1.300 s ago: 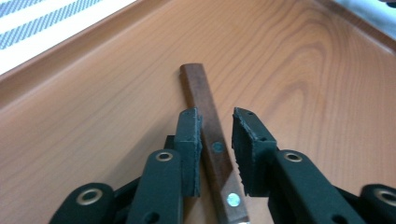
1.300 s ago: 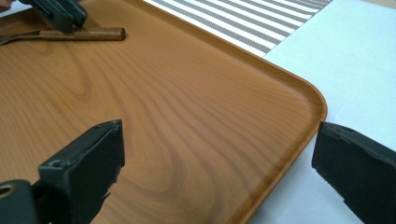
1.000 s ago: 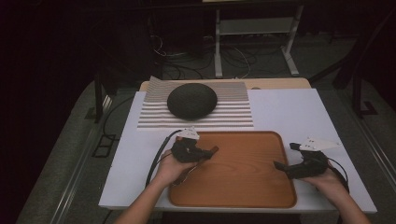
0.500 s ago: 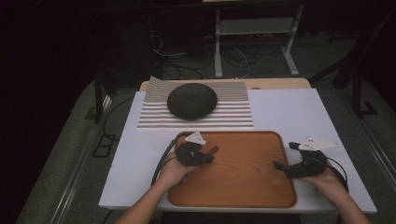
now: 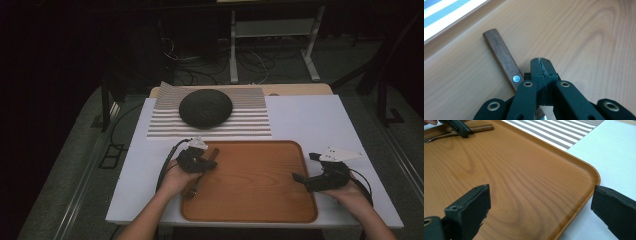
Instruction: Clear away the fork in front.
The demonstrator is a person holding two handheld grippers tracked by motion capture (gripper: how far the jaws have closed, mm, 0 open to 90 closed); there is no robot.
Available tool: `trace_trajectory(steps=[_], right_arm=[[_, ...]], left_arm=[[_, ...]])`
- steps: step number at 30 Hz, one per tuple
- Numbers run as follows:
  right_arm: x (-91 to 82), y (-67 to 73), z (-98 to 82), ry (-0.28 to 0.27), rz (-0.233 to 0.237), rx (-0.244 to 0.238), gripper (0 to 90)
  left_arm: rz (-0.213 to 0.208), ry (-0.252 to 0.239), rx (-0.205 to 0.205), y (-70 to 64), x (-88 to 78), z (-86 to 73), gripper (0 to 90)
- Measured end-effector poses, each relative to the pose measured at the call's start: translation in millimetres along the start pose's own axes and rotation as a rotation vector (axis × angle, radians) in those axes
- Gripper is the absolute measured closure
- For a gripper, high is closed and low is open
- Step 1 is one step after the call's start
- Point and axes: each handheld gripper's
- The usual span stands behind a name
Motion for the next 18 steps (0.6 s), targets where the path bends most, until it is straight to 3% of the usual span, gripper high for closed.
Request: trace_trajectory(steps=[10, 15, 18], right_arm=[[0.4, 0.1, 0.2, 0.002, -0.002, -0.001, 2.6], [-0.1, -0.3, -0.1, 0.002, -0.003, 0.002, 2.7], [-0.1, -0.2, -0.1, 0.004, -0.002, -0.002, 2.7]], left_arm=[[0.03, -0.009, -0.056, 16.9, -15.3, -10.8, 89.3], [0.063, -0.013, -0.073, 25.6, -24.0, -16.2, 87.4], [0.063, -0.031, -0.077, 28.1, -27.8, -18.1, 86.3]])
Point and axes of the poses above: each handheld gripper's, and its own axes: x roughly forward along the jaws, z roughly out of its top, y roughly to its left, and after that the axes turned 2 degrees about -x, right-handed
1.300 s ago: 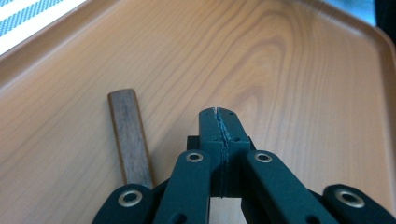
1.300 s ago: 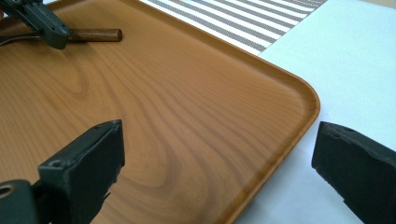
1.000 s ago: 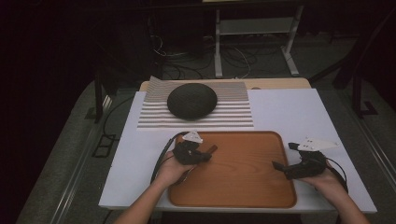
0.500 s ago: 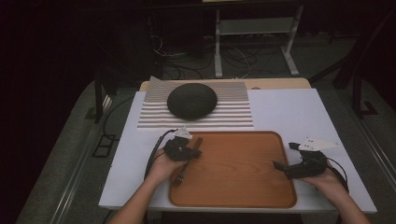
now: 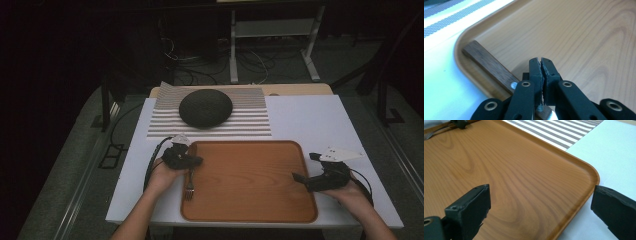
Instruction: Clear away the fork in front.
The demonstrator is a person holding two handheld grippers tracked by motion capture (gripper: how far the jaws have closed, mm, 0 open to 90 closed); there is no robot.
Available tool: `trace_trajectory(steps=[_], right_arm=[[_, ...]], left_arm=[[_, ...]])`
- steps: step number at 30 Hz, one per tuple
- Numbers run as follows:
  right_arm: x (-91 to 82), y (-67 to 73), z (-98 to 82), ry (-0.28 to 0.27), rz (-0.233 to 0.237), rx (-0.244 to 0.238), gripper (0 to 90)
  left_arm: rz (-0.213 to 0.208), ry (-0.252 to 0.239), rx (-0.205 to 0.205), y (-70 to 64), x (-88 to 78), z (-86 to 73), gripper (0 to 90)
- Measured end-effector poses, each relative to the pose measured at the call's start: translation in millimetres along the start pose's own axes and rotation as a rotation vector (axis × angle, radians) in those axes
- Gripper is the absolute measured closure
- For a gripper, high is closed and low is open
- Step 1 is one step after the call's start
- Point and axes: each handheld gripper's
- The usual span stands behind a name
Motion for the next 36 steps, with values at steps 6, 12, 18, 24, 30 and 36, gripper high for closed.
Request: trace_trajectory(steps=[6, 12, 18, 24, 30, 36], right_arm=[[0.0, -0.1, -0.1, 0.001, 0.001, 0.0, 2.7], [-0.3, -0.3, -0.3, 0.0, 0.001, 0.0, 2.7], [-2.1, -0.6, -0.2, -0.006, 0.002, 0.003, 2.7], [-2.2, -0.5, -0.4, -0.007, 0.007, 0.004, 2.7], [-1.5, 0.1, -0.5, -0.003, 0.013, 0.001, 2.7], [-0.9, 0.2, -0.9, -0.001, 0.018, 0.003, 2.7]], left_arm=[[-0.006, -0.061, 0.021, -4.5, -3.5, 2.2, 69.0], [-0.003, -0.128, 0.022, -10.6, -15.5, 2.3, 45.3], [-0.004, -0.187, 0.04, -17.7, -34.3, -3.5, 30.9], [0.02, -0.217, 0.041, -18.5, -49.1, -14.9, 16.7], [0.043, -0.215, 0.008, -16.3, -56.3, -29.7, 0.0], [0.05, -0.21, 0.018, -20.8, -60.7, -38.5, 0.0]])
Point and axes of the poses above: each handheld gripper's, and its own axes: x roughly forward along the jaws, z roughly out of its top, y roughly to its left, and after that the axes turned 2 degrees about -x, right-handed
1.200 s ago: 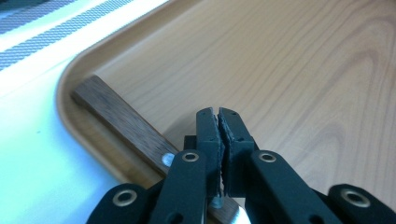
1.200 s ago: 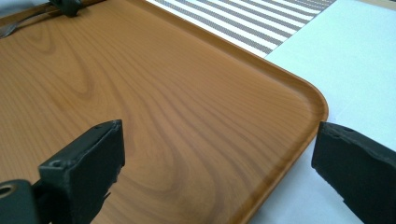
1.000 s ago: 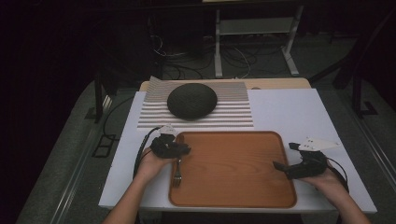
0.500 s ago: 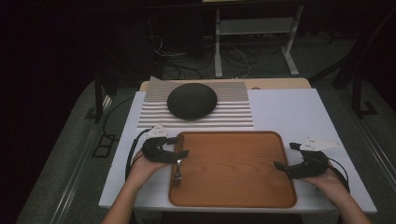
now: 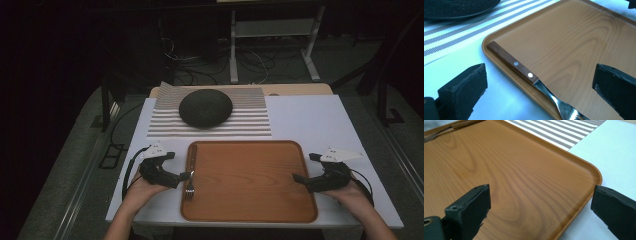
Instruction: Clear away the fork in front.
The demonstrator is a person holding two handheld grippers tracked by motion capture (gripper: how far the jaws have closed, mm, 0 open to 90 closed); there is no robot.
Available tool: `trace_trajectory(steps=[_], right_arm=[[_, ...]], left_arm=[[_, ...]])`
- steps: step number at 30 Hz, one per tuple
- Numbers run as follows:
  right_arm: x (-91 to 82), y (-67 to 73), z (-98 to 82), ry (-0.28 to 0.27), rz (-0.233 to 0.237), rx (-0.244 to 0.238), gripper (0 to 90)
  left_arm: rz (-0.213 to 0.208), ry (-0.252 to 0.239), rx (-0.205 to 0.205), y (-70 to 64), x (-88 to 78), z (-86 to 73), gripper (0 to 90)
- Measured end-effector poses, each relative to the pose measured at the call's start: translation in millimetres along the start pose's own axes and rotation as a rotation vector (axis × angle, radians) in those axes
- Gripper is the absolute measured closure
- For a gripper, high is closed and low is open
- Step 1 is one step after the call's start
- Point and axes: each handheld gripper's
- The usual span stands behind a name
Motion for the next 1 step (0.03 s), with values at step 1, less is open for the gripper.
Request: trace_trajectory(steps=[1], right_arm=[[0.0, 0.0, 0.0, 0.0, 0.0, 0.0, 2.7]], left_arm=[[-0.001, 0.0, 0.003, -0.1, 0.1, 0.4, 0.0]])
Point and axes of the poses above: each handheld gripper's, and its own axes: x roughly forward along the jaws, z roughly out of its top, y roughly to its left, and after that the axes turned 2 degrees about -x, right-handed
